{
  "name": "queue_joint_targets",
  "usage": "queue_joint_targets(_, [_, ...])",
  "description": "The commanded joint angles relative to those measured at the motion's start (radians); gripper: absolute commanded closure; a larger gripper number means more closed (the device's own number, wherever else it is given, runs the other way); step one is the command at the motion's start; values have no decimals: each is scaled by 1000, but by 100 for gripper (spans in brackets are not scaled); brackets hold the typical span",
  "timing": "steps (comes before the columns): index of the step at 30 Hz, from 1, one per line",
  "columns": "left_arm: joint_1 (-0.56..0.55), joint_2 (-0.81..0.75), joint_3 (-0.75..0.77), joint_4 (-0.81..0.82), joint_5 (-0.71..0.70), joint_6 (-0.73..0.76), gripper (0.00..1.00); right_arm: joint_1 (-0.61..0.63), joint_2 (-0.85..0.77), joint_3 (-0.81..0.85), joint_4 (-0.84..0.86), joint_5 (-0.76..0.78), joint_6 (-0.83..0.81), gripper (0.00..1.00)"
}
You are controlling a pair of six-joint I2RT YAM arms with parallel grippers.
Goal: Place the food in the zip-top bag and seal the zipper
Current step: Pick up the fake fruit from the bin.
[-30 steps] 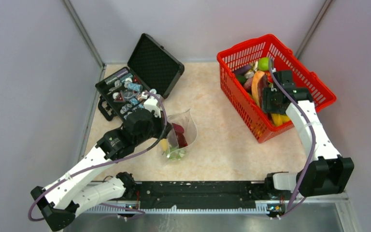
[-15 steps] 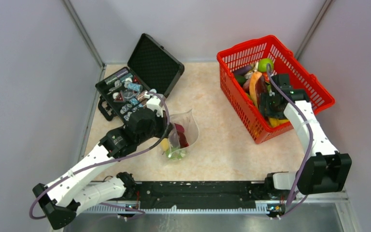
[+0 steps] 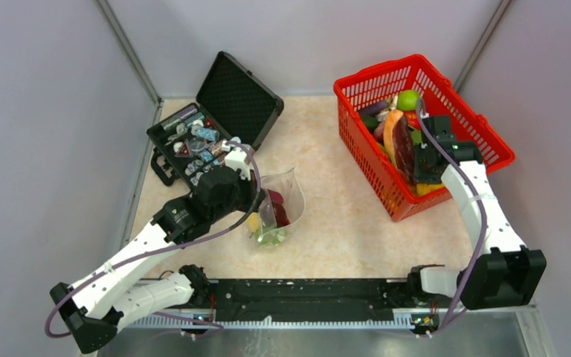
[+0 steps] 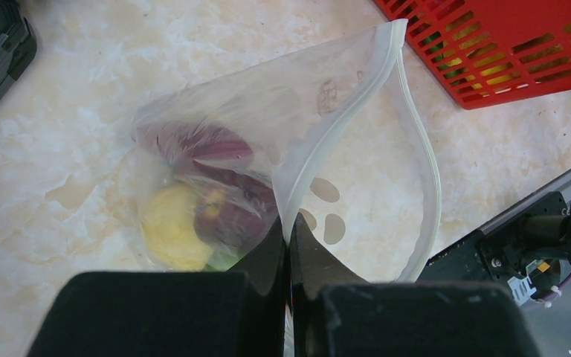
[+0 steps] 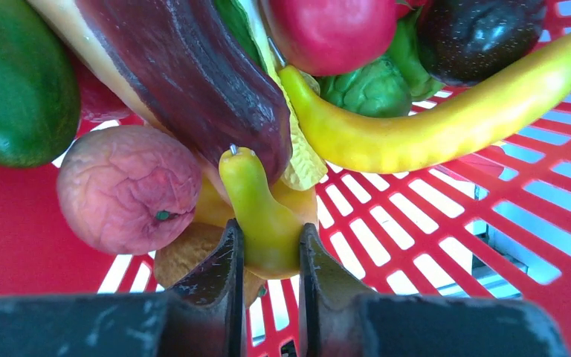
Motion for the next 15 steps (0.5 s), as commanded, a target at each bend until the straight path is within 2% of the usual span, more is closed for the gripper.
queue_joint_targets(1, [1,-18,2,25,-19,13,100,4,-95,53,43,31,51,100])
queue_joint_targets(11, [1,-29,-6,29,-21,4,100,4,-222,39,165,213,21,100])
queue_joint_targets(15, [1,-17,2,30,-16,5,100,4,-352,-6,298,191,15,100])
